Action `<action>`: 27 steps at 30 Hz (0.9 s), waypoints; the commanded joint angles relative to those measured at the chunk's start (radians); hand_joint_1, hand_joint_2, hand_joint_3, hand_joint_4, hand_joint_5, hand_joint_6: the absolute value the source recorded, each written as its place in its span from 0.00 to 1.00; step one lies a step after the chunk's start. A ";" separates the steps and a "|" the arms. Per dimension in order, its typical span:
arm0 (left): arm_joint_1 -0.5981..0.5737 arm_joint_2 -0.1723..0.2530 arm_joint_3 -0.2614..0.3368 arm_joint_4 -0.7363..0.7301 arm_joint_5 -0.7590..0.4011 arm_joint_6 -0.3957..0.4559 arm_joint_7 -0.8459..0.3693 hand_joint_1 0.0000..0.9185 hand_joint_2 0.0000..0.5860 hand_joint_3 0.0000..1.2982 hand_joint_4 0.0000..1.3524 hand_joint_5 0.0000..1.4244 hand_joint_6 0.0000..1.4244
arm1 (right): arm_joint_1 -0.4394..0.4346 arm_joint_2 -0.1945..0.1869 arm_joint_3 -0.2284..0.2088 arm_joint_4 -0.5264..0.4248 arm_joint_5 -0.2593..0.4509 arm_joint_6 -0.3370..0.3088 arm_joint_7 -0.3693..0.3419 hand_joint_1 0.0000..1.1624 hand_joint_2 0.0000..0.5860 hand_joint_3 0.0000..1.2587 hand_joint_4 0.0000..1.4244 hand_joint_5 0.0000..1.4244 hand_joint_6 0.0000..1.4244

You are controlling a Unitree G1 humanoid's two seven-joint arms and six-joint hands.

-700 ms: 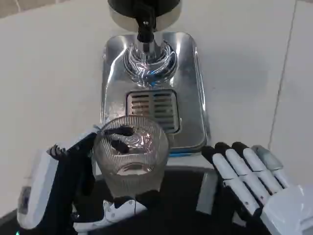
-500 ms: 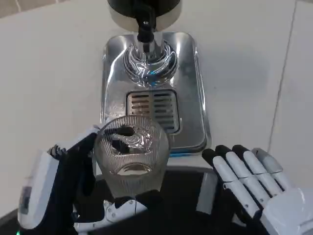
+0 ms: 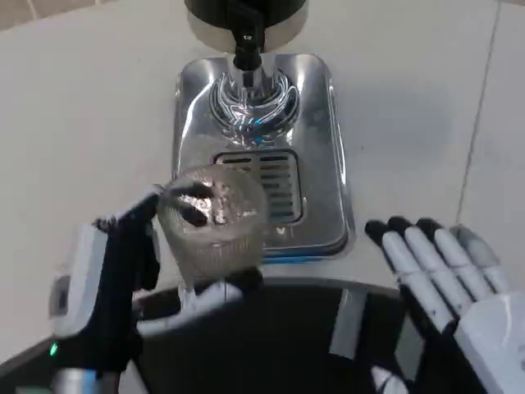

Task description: Grasp the cup under the faucet to collect the drink, then remove the cup.

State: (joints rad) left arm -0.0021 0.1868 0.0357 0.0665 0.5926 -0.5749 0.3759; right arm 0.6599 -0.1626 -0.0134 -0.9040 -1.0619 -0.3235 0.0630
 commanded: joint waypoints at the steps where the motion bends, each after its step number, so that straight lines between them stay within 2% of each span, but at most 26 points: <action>1: -0.133 0.006 -0.030 0.118 0.015 0.002 0.055 0.75 0.08 0.95 0.81 0.96 1.00 | -0.035 0.013 0.009 0.009 -0.023 0.049 0.055 0.17 1.00 0.00 0.00 0.00 0.00; 6: -0.266 0.016 -0.060 0.260 0.019 0.013 0.090 0.75 0.08 0.95 0.81 0.96 1.00 | -0.030 0.018 0.024 0.013 -0.046 0.071 0.065 0.17 1.00 0.00 0.00 0.00 0.00; 11: -0.340 0.020 -0.086 0.377 0.014 0.022 0.126 0.75 0.08 0.95 0.81 0.96 1.00 | 0.013 0.035 0.039 -0.003 -0.066 0.077 0.047 0.18 1.00 0.00 0.00 0.00 0.00; 18: -0.461 0.019 -0.108 0.540 0.000 0.031 0.181 0.75 0.08 0.95 0.81 0.97 1.00 | 0.089 0.044 0.042 -0.043 -0.071 0.061 0.033 0.19 1.00 0.00 0.00 0.00 0.00; 27: -0.594 0.017 -0.126 0.707 -0.016 0.028 0.242 0.75 0.09 0.95 0.81 0.96 1.00 | 0.144 0.044 0.030 -0.076 -0.065 0.052 0.024 0.20 0.99 0.00 0.00 0.00 0.00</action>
State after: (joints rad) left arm -0.5732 0.2016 -0.0810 0.7475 0.5917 -0.5330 0.5851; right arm 0.7828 -0.1236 0.0204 -0.9595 -1.1295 -0.2587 0.1007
